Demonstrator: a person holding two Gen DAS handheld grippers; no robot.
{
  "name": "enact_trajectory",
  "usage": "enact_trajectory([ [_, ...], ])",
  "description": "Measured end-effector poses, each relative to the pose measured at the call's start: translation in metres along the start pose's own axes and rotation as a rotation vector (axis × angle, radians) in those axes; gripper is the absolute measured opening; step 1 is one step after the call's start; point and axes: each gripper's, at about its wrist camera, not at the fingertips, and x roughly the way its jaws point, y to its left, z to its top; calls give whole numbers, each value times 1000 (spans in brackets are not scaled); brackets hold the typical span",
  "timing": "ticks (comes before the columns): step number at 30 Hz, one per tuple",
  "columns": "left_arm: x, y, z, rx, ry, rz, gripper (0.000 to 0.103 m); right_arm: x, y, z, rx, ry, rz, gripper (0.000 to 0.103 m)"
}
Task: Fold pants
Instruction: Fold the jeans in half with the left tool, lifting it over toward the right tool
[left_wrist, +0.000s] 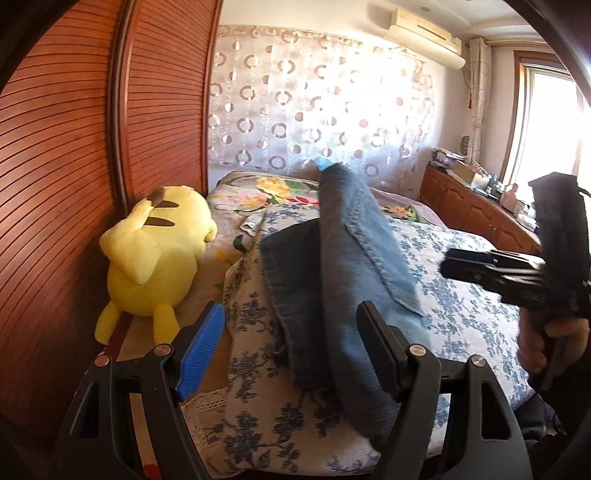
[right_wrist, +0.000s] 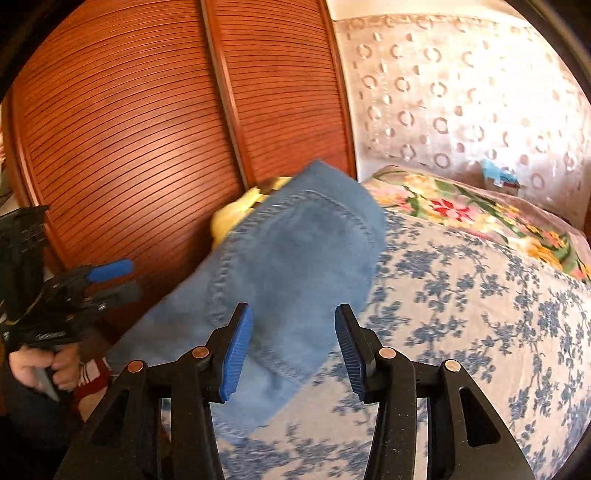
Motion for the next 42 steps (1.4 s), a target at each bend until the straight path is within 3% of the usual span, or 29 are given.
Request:
enact_trajectory([
  [5,10,-17,-5,25,22,-50,75,-4,-1,16,10,6,-24,48],
  [6,12,-19,-7,26,28,-67,71,-1,-2,19,8,9,-28,48],
  [7,15,-20,-10,27,37,-88,60,4,-2,22,5,14,-33,48],
  [9,22,-23,-14,22,65,-123,55,18,-9,31,6,23,-43,48],
  [14,30,-24,-22,4,95,-168,28,36,-17,39,14,44,-45,48],
  [16,24,-25,-22,7,75,-179,11,39,-16,42,18,38,-31,48],
  [20,5,-23,-21,3,33,-168,9,47,-16,48,-7,7,-5,48],
  [26,16,0,-36,-23,91,-74,9,69,-7,54,-52,8,25,48],
  [35,20,-3,-42,1,115,-41,10,119,1,42,-137,133,-66,49],
  [42,18,-2,-40,5,118,-38,11,119,0,39,-150,123,-82,51],
])
